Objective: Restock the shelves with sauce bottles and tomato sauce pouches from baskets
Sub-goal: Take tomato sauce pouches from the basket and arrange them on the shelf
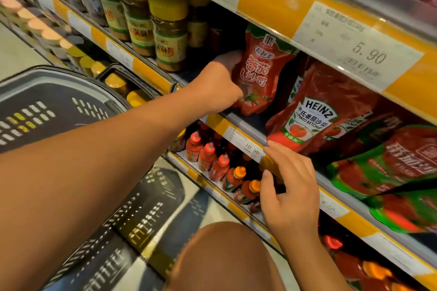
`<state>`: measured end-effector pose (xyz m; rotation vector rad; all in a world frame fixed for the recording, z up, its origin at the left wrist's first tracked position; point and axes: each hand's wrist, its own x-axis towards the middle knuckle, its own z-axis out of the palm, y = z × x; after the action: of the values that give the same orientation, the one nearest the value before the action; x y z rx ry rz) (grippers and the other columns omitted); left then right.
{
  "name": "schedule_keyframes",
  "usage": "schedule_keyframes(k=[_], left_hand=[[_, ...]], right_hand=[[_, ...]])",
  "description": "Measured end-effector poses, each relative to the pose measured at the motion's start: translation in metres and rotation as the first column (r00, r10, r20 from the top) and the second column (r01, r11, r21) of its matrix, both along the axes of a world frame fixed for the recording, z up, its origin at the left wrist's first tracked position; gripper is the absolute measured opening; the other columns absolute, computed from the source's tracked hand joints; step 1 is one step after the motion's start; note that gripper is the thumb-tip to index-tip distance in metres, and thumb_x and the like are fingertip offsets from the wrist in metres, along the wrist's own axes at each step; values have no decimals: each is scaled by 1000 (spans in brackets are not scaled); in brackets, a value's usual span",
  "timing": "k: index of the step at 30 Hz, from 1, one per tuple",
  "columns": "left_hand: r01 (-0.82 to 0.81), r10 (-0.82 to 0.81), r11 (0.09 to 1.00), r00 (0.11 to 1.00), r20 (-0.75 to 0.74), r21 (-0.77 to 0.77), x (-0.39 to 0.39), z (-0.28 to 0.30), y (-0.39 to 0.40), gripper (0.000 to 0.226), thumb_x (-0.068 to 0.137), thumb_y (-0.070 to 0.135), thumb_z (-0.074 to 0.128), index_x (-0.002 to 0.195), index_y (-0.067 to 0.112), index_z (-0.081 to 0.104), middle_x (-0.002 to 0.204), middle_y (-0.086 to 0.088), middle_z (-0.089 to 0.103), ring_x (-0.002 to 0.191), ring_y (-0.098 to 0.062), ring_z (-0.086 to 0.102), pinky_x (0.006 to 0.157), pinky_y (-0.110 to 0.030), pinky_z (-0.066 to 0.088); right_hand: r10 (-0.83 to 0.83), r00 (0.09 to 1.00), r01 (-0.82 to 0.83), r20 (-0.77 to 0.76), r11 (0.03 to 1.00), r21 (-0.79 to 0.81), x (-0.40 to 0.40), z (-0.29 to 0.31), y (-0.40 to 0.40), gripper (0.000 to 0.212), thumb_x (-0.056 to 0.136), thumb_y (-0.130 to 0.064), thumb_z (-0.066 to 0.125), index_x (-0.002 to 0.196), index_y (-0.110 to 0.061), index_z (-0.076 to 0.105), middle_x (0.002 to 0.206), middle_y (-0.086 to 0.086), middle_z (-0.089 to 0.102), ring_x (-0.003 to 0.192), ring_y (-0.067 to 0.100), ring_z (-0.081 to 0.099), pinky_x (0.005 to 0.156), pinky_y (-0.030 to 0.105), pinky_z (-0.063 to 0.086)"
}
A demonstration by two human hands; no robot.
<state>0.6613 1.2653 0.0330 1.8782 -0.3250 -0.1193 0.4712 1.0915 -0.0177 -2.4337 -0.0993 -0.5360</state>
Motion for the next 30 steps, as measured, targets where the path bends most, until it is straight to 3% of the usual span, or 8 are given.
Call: schedule_keyframes(k=[5,9,12,17,21,26,30], left_hand=[[-46,36,995,992,122,84,0,-19,2,77,69,32,90,137,22,56,130,3,67,121,-18,64,102,-44,56],[-61,50,995,990,132,84,14,-21,-4,70,76,22,90,137,16,56,132,-1,66,122,-18,63,105,-40,53],[-101,68,979,980,187,175,28,-19,-8,69,79,23,89,139,13,55,134,-5,65,124,-22,62,105,-33,49],[-136,81,970,962,259,200,52,-23,-17,72,81,26,86,144,13,53,140,-7,63,129,-24,58,105,-25,42],[-116,62,979,951,302,165,71,-25,-26,67,83,22,82,144,11,54,141,-9,62,131,-24,57,103,-19,37],[-94,39,981,953,302,168,89,-30,-44,56,87,29,71,139,9,60,136,-12,66,129,-28,60,109,-35,46],[-109,45,965,964,261,238,100,-35,-51,61,94,34,64,147,9,49,142,-13,61,132,-29,58,111,-38,44]], right_hand=[[-20,999,20,31,1000,-9,0,0,2,42,90,-7,60,131,-13,68,134,-8,63,129,10,51,105,30,45],[-57,996,59,73,998,-29,2,-5,5,42,87,-2,62,128,-10,70,132,-6,65,124,13,54,101,29,47],[-72,996,75,55,996,-57,2,-5,6,42,87,-5,60,127,-14,71,133,-8,65,125,12,53,101,37,49],[-34,996,39,78,998,-56,3,-5,5,38,87,-3,60,122,-10,72,134,-6,65,125,12,54,102,34,46],[-39,996,43,78,998,-47,2,-5,6,40,84,0,61,121,-11,73,133,-7,66,122,19,56,95,43,51],[-16,996,21,92,998,-60,2,-5,5,42,82,1,61,121,-9,73,134,-4,66,123,24,57,98,44,50],[1,996,5,88,998,-63,1,-4,4,37,88,-3,60,122,-8,72,134,-3,66,126,24,56,99,47,50]])
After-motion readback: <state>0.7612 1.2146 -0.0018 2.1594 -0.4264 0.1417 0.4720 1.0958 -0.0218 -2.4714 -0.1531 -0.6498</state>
